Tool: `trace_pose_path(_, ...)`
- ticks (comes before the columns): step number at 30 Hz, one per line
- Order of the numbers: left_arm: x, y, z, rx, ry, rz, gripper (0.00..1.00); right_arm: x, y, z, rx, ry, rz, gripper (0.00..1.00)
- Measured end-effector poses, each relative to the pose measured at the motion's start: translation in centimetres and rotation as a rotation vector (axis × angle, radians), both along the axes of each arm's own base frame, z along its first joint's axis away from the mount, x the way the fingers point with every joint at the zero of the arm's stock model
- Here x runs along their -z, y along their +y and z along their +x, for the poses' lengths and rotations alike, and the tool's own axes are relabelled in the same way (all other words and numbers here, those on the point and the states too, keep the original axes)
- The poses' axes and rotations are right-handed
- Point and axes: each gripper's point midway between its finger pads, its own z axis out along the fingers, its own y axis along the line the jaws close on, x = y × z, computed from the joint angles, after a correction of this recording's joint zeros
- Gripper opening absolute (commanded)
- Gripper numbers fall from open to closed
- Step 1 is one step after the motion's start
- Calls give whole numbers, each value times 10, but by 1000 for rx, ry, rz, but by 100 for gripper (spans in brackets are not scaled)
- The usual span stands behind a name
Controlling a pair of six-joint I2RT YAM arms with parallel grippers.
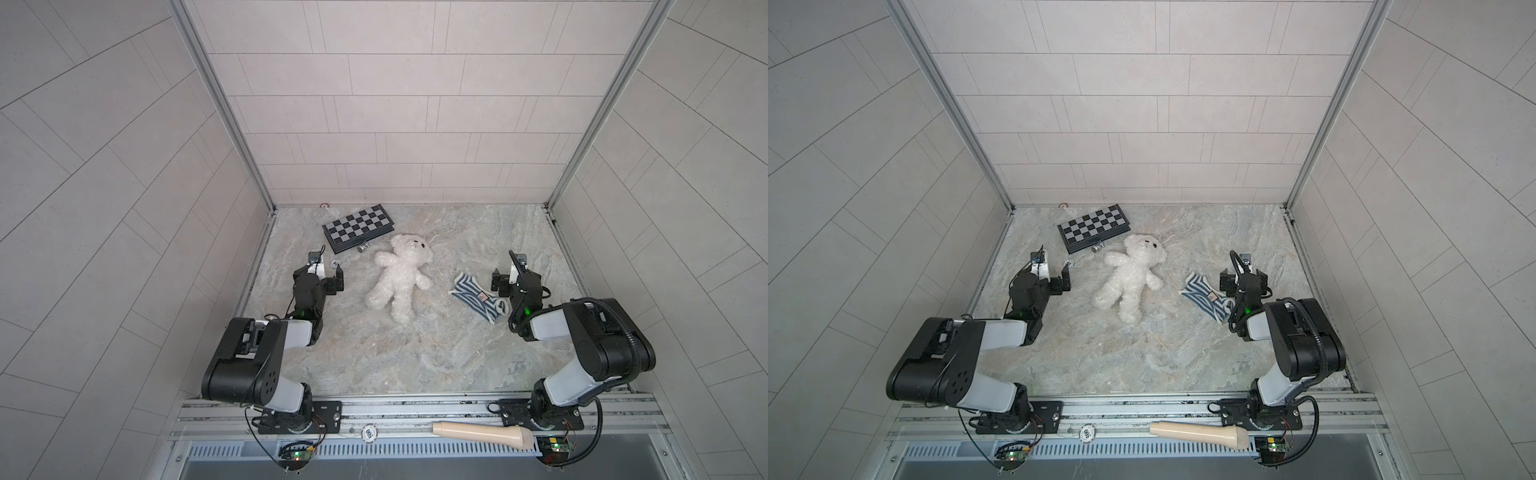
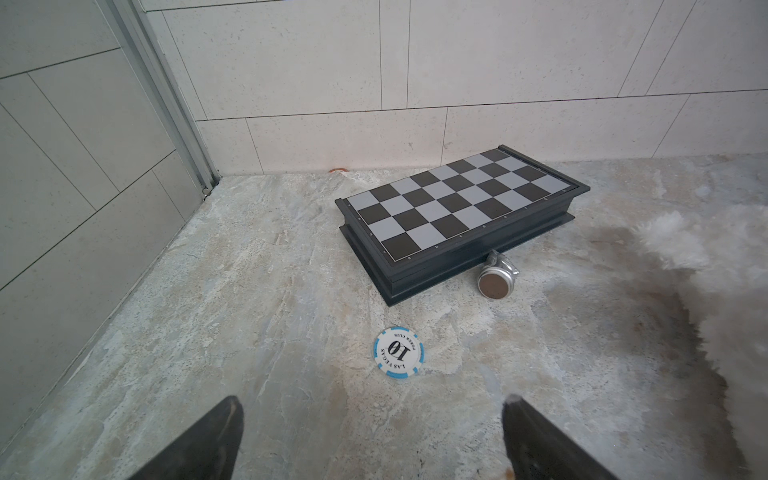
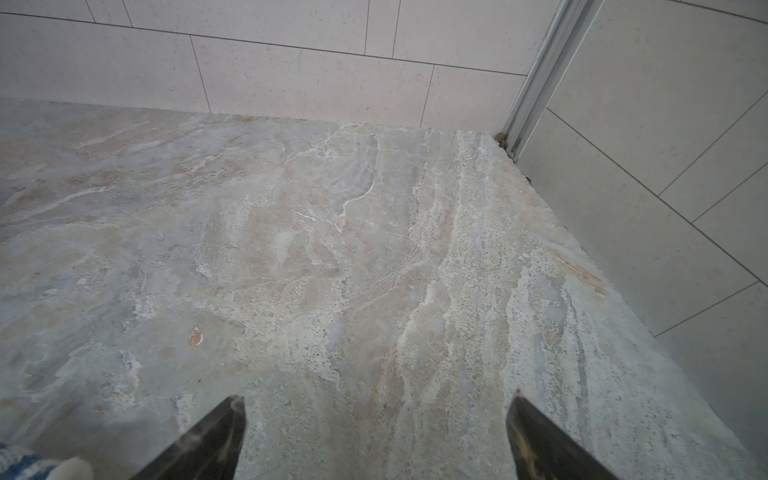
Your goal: Dress the teddy bear
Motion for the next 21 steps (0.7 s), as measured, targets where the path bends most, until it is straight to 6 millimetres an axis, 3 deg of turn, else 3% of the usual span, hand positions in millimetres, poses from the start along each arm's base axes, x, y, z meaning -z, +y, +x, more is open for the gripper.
trace_pose_path(21,-8,2,-2,-8,-12,1,100,-3,4,2,-11,24,-27,100)
